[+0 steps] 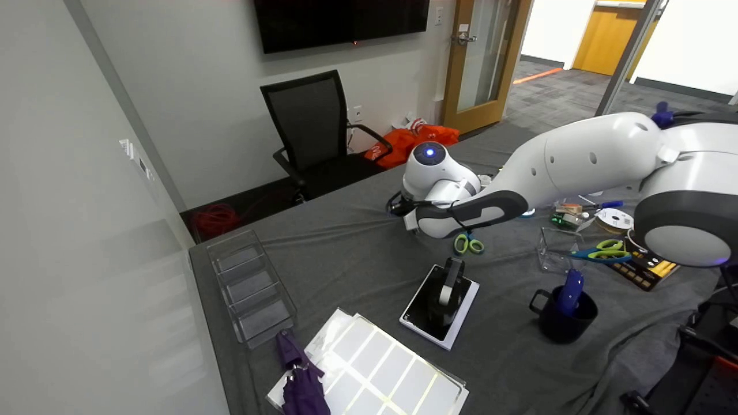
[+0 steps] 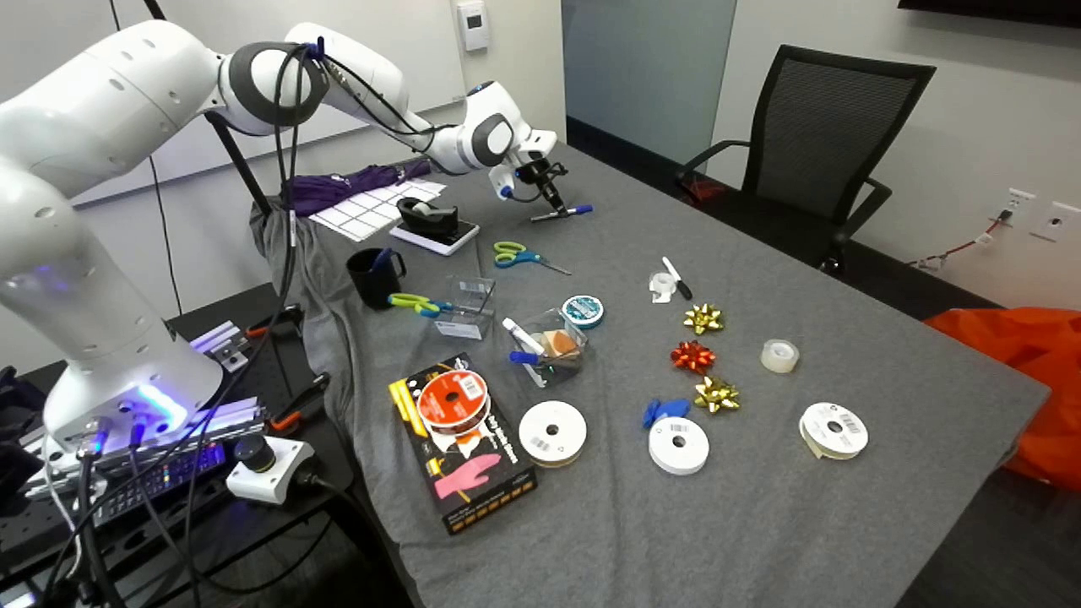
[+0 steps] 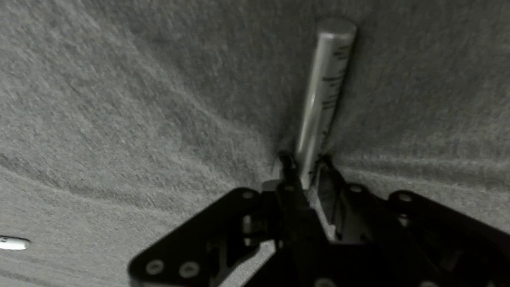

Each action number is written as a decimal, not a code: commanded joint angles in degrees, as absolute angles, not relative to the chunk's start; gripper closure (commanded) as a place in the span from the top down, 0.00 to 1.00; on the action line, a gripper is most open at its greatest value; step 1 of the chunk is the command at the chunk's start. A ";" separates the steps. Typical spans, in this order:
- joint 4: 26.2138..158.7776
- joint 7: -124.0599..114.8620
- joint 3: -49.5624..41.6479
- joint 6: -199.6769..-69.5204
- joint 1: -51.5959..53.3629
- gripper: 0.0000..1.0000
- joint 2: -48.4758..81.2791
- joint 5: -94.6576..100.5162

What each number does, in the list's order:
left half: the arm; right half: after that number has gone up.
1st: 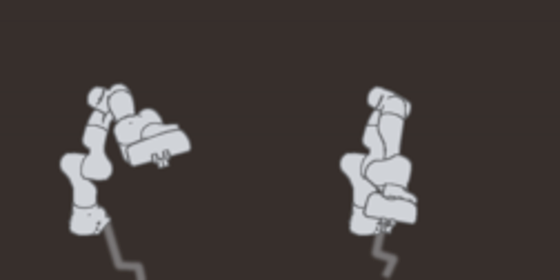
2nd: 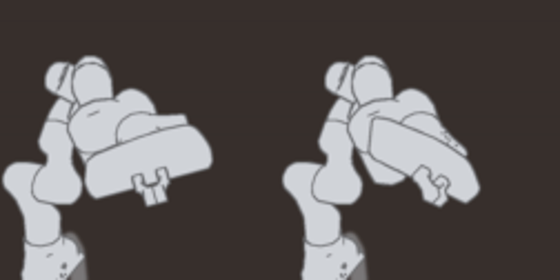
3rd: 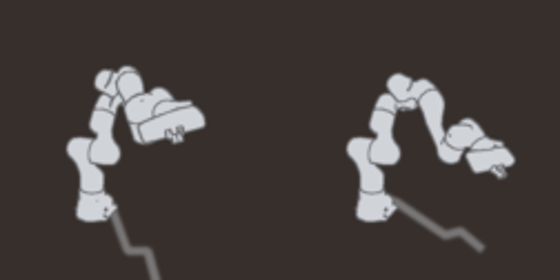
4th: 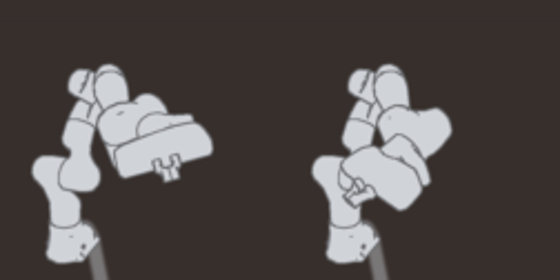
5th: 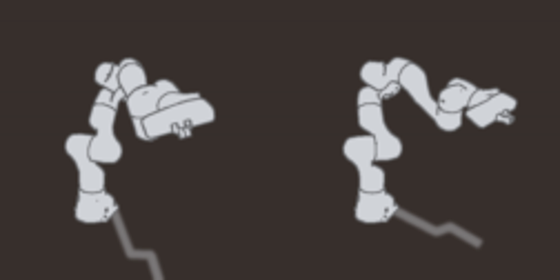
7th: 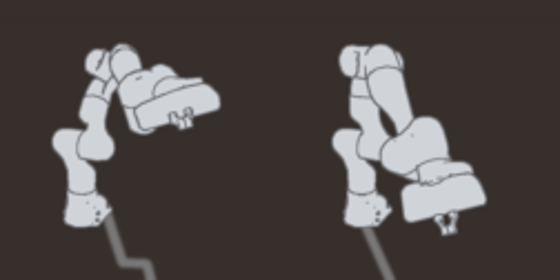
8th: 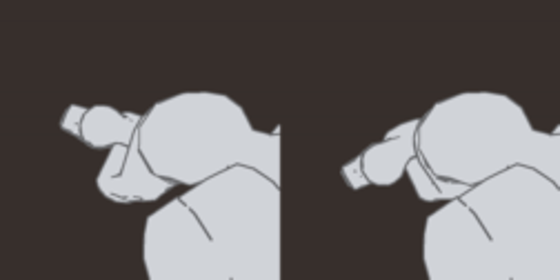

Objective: Put the blue marker in the container in the middle.

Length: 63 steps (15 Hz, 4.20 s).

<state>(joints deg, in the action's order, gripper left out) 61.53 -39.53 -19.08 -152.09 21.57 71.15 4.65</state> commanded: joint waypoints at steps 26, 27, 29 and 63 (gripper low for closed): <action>108.80 -7.48 2.21 -131.98 5.37 0.04 21.67 -4.31; 111.81 -6.10 2.14 -131.45 4.98 0.04 19.28 -4.16; 117.91 -2.45 2.13 -131.11 4.16 0.04 14.74 -3.89; 140.62 -31.41 -3.40 -134.76 -0.94 0.04 9.42 31.09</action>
